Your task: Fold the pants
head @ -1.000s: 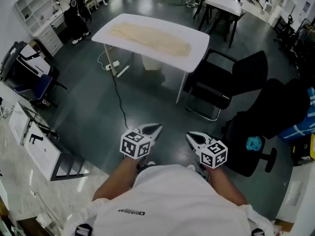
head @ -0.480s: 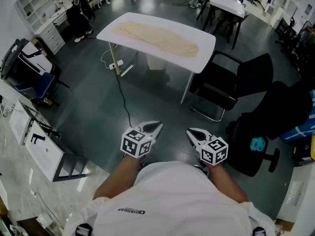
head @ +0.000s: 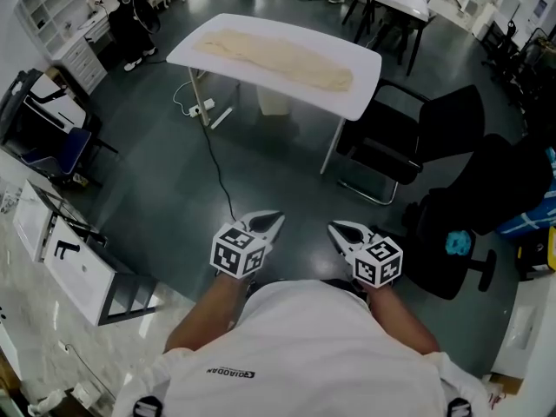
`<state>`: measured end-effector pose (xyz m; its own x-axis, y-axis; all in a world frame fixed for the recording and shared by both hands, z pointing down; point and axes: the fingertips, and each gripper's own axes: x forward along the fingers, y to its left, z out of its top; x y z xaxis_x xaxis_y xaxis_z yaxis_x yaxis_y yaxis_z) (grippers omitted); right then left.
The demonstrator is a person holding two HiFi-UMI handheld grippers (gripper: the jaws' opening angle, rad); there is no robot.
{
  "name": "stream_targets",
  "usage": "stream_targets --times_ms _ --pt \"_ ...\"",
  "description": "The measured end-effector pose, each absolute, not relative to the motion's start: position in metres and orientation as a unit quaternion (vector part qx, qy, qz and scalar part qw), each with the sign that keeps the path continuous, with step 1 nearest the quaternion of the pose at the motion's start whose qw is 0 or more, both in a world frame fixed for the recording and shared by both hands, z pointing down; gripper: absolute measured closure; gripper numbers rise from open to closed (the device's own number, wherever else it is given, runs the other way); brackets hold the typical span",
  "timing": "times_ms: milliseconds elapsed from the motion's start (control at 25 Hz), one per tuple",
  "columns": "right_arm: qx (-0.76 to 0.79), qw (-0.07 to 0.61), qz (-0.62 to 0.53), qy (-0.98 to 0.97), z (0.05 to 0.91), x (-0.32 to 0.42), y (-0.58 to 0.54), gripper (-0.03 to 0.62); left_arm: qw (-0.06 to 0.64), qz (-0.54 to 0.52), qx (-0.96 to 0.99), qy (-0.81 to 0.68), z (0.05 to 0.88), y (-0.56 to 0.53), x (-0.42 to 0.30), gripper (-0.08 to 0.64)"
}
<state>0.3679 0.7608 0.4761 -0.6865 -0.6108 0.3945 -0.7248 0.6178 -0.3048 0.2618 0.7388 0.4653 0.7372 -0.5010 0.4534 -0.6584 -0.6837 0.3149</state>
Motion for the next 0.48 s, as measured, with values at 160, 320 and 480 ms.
stream_targets --times_ms 160,320,480 --pt "0.376 0.129 0.224 -0.89 0.475 0.354 0.759 0.574 0.24 0.169 0.901 -0.318 0.471 0.739 0.249 0.531" --pt "0.369 0.136 0.225 -0.891 0.477 0.346 0.757 0.574 0.247 0.169 0.898 -0.322 0.476 0.735 0.241 0.532" --pt "0.375 0.132 0.228 -0.889 0.48 0.349 0.75 0.574 0.251 0.169 0.897 -0.322 0.482 0.728 0.241 0.532"
